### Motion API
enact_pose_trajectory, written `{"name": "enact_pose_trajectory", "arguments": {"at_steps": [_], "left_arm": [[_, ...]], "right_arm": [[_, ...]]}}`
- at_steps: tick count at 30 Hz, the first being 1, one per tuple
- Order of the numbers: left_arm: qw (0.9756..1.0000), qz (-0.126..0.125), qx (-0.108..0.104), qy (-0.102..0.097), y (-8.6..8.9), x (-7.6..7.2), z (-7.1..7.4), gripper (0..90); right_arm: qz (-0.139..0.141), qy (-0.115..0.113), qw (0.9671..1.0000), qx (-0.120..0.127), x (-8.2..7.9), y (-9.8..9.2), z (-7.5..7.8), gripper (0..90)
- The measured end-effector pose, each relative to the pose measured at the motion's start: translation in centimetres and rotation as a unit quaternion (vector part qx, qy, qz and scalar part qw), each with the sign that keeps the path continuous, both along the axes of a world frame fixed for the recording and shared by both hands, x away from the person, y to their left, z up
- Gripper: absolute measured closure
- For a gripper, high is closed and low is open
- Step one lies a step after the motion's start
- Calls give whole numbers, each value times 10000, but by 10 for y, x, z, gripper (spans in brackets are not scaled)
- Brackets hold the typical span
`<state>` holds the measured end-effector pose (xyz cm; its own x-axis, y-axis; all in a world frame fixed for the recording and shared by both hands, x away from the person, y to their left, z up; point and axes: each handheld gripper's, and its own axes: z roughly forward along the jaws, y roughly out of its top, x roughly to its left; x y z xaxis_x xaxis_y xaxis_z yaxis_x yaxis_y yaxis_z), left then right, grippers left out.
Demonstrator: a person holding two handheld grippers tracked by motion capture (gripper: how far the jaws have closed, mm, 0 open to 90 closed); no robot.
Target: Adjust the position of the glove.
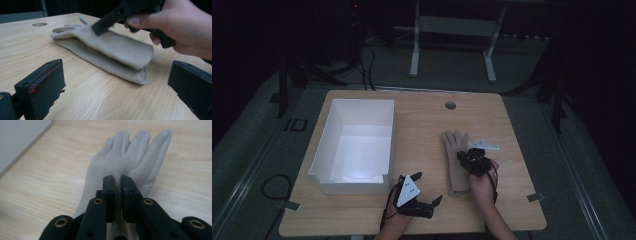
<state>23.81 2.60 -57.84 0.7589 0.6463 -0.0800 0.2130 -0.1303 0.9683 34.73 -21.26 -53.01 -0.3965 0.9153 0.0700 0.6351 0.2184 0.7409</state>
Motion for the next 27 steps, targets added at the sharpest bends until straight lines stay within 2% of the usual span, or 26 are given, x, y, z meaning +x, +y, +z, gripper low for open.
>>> {"name": "enact_pose_trajectory", "arguments": {"at_steps": [7,10,12,16,17,18,20,21,22,24,26,27], "left_arm": [[10000,-1,5,-8,0,0,0,11],[10000,4,15,-12,0,0,0,11],[10000,3,17,-7,0,0,0,12],[10000,1,6,1,0,0,0,12],[10000,0,7,2,0,0,0,11],[10000,1,9,1,0,0,0,12],[10000,11,22,-9,0,0,0,12],[10000,9,42,-30,-1,-1,0,12],[10000,9,42,-30,-1,-1,0,12],[10000,14,51,-38,-1,-1,0,12],[10000,13,51,-37,-1,-1,0,11],[10000,10,40,-37,-1,-1,0,11]], "right_arm": [[123,84,9999,-25,-2,0,-8,797],[181,94,9998,-65,-1,-1,-8,760],[238,152,9996,-73,0,-3,-10,705],[358,149,9992,54,0,-4,-7,635],[375,126,9992,73,-1,-5,-6,600],[555,59,9984,93,-2,-5,-1,514],[615,28,9981,81,-2,-7,3,445],[670,-7,9976,181,-2,-9,5,370],[697,-36,9974,202,-1,-10,7,340],[840,-6,9963,204,0,-13,9,240],[869,-31,9959,244,0,-14,10,215],[902,-83,9950,424,0,-20,12,198]]}}
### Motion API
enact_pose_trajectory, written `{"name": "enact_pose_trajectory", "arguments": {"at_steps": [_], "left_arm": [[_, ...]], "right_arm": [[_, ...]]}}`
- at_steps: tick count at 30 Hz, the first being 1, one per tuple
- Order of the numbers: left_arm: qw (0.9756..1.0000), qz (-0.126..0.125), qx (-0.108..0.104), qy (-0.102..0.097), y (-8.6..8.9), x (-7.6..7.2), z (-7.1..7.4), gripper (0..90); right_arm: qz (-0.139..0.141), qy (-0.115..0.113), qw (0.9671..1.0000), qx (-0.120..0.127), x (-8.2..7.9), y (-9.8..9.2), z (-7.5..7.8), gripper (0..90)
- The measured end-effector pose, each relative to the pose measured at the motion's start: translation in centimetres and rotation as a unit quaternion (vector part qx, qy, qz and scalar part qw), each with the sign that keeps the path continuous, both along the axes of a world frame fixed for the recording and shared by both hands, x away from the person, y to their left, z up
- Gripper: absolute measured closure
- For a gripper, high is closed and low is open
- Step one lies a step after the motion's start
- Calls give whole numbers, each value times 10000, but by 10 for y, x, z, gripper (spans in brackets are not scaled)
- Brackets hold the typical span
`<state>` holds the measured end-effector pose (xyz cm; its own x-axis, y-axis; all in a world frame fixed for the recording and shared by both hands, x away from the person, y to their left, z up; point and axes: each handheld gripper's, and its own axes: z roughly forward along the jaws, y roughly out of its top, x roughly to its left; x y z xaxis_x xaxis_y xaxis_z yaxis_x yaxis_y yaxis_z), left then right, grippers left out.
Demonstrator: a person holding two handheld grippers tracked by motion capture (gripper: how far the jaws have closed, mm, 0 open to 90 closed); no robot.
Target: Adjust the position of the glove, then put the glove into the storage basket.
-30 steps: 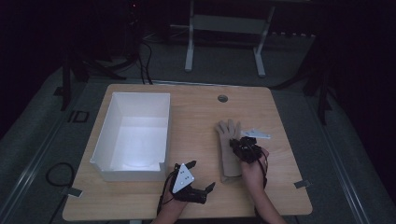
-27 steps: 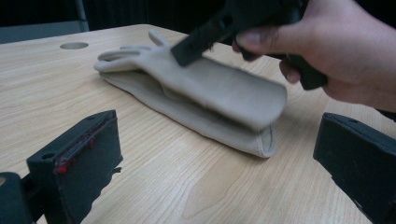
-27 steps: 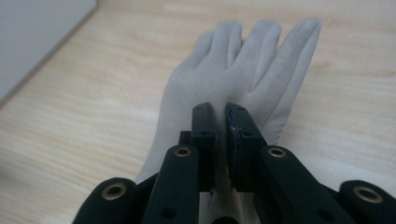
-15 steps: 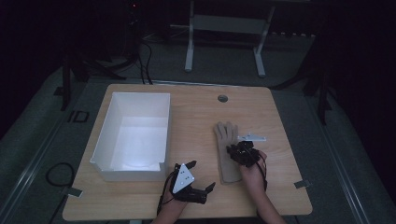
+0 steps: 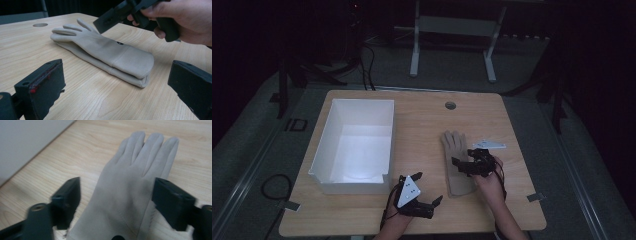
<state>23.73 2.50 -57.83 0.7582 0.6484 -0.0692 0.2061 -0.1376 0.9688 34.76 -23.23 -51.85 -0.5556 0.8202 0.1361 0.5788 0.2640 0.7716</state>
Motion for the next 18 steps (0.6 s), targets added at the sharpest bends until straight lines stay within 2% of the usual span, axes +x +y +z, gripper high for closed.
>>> {"name": "enact_pose_trajectory", "arguments": {"at_steps": [1,2,5,6,7,8,9,10,12,14,16,18], "left_arm": [[10000,35,-18,-2,-1,0,0,12],[9998,197,0,63,-2,1,0,12],[9998,161,-65,124,-2,3,0,12],[9998,120,-78,160,-2,4,0,12],[9998,120,-78,160,-2,4,0,12],[9998,70,-29,175,-3,4,0,12],[9998,40,128,161,-6,5,1,12],[9996,20,230,163,-8,5,1,12],[9990,-48,380,228,-13,5,3,12],[9985,-134,409,353,-16,4,6,12],[9978,-327,350,455,-19,4,11,12],[9972,-427,390,471,-22,4,15,12]], "right_arm": [[29,8,10000,-16,0,-2,0,187],[41,-57,10000,9,1,-5,1,189],[174,-129,9997,71,2,-10,2,148],[255,-331,9991,-113,2,-13,3,140],[255,-331,9991,-113,2,-13,3,140],[276,-438,9985,-177,2,-17,5,144],[276,-438,9985,-177,2,-17,5,144],[394,-350,9986,-82,3,-20,8,144],[416,-321,9985,-124,3,-22,11,145],[439,-384,9982,-149,4,-27,14,146],[477,-257,9985,-70,6,-32,18,137],[460,-234,9986,-124,7,-36,22,111]]}}
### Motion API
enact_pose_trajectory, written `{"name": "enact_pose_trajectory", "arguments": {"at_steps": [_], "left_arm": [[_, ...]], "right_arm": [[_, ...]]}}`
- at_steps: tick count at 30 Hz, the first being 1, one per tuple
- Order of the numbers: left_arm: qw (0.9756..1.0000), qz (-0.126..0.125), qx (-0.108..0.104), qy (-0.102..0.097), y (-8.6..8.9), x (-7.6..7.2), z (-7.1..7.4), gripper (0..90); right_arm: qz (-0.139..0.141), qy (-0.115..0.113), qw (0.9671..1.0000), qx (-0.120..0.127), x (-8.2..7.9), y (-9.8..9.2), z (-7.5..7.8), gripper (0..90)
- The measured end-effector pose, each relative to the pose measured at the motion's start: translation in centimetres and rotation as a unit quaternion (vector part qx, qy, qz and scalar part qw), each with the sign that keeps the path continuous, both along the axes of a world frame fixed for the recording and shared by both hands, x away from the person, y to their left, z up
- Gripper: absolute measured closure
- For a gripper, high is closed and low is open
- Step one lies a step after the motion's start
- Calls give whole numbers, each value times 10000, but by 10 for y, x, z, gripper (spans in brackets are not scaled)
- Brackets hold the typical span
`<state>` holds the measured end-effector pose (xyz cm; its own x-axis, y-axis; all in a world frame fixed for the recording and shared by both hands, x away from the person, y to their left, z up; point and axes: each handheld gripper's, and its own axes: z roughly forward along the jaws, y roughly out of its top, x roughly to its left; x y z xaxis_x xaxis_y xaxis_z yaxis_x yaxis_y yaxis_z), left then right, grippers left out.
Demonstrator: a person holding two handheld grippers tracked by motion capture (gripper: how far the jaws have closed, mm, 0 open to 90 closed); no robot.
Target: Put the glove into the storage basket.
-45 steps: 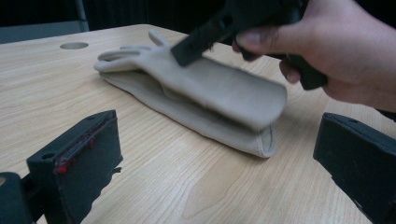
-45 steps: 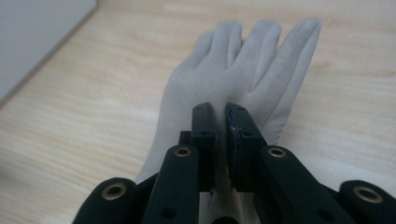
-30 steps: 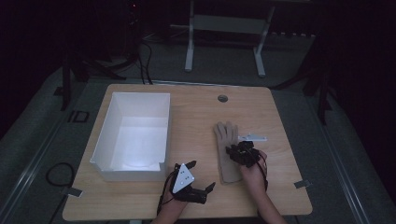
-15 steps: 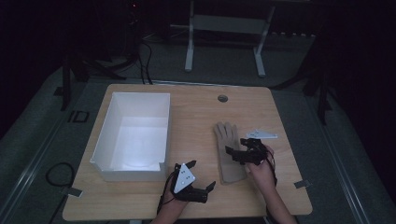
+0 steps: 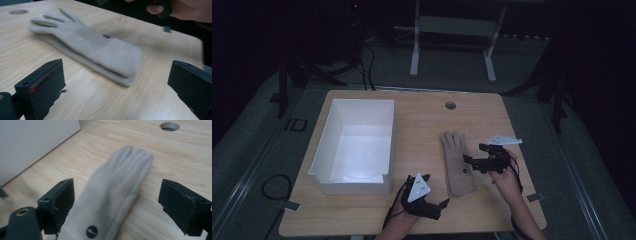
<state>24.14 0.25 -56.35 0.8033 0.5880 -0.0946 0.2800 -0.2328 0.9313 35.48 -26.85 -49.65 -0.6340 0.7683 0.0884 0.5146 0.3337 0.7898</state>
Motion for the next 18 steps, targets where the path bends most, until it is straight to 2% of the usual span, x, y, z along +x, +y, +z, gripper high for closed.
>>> {"name": "enact_pose_trajectory", "arguments": {"at_steps": [2,5,6,7,8,10,13,14,15,16,17,18], "left_arm": [[10000,-58,41,-56,-3,1,3,12],[9997,-220,48,-27,-12,6,7,12],[9993,-318,184,-31,-21,11,10,14],[9993,-318,184,-31,-21,11,10,14],[9988,-433,215,-40,-25,12,11,14],[9966,-809,77,-98,-31,16,13,44],[9936,-1058,308,-252,-44,21,17,75],[9910,-1226,469,-268,-49,25,17,169],[9901,-1281,517,-263,-51,26,17,169],[9884,-1337,663,-284,-54,28,17,172],[9862,-1454,751,-259,-55,30,17,227],[9853,-1466,834,-264,-56,31,16,313]], "right_arm": [[6,33,10000,39,1,-2,1,104],[-85,85,9998,148,5,-9,2,106],[-140,100,9998,93,8,-13,3,152],[-140,100,9998,93,8,-13,3,152],[-189,96,9998,60,11,-15,3,182],[-245,134,9996,-20,19,-18,3,260],[-311,175,9994,-11,24,-18,2,293],[-358,278,9989,124,31,-17,2,349],[-358,278,9989,124,31,-17,2,349],[-345,304,9988,148,32,-17,2,353],[-363,345,9986,140,36,-15,1,411],[-346,499,9981,108,42,-10,0,452]]}}
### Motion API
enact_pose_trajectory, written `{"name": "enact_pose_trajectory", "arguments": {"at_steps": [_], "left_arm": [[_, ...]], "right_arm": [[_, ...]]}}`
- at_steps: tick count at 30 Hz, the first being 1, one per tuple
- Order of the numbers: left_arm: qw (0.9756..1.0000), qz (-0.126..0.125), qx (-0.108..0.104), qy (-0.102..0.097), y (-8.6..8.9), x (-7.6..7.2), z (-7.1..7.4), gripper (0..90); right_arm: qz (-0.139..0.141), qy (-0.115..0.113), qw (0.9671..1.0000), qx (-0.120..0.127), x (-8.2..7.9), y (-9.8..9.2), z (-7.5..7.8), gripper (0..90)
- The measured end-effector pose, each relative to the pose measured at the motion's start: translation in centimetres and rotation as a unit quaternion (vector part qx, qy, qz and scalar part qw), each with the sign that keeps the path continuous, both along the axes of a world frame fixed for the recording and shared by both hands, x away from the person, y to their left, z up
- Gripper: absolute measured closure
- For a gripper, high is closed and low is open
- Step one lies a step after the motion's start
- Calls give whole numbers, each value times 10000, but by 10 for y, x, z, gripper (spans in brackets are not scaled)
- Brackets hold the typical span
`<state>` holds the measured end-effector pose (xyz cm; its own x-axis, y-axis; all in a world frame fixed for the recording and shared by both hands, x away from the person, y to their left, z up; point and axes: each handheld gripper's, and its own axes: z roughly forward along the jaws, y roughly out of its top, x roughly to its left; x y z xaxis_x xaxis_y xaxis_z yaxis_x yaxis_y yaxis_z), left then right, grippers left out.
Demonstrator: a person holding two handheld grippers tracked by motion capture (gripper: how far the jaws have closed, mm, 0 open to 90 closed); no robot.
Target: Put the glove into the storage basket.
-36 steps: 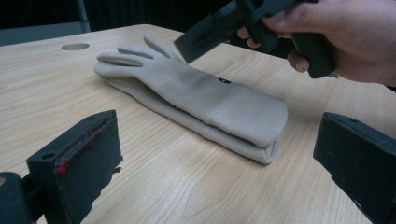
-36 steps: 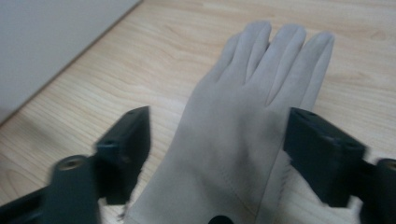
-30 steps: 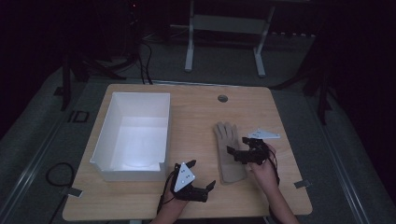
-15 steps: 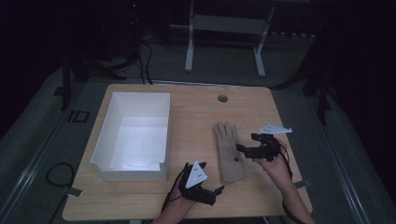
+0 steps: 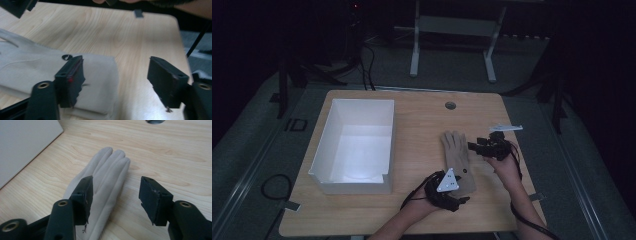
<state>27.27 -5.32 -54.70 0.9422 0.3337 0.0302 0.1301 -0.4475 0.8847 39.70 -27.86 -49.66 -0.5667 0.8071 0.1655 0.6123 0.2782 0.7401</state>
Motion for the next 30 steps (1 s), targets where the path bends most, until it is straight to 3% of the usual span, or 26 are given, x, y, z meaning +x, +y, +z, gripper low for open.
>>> {"name": "enact_pose_trajectory", "arguments": {"at_steps": [6,12,16,20,23,26,30], "left_arm": [[9993,-68,360,-40,2,2,-4,427],[9987,-78,473,163,-2,8,-11,442],[9970,-67,739,203,-3,13,-17,493],[9966,-9,744,344,1,18,-21,494],[9958,13,835,362,4,21,-24,494],[9961,0,797,383,5,21,-25,486],[9955,-50,898,285,1,20,-25,452]], "right_arm": [[-13,168,9998,115,16,13,-7,471],[-102,332,9990,286,28,17,-18,429],[-75,492,9987,112,39,27,-33,406],[24,673,9977,101,45,35,-44,391],[71,790,9968,78,47,38,-49,384],[143,886,9959,134,49,40,-54,386],[239,988,9944,306,50,41,-58,484]]}}
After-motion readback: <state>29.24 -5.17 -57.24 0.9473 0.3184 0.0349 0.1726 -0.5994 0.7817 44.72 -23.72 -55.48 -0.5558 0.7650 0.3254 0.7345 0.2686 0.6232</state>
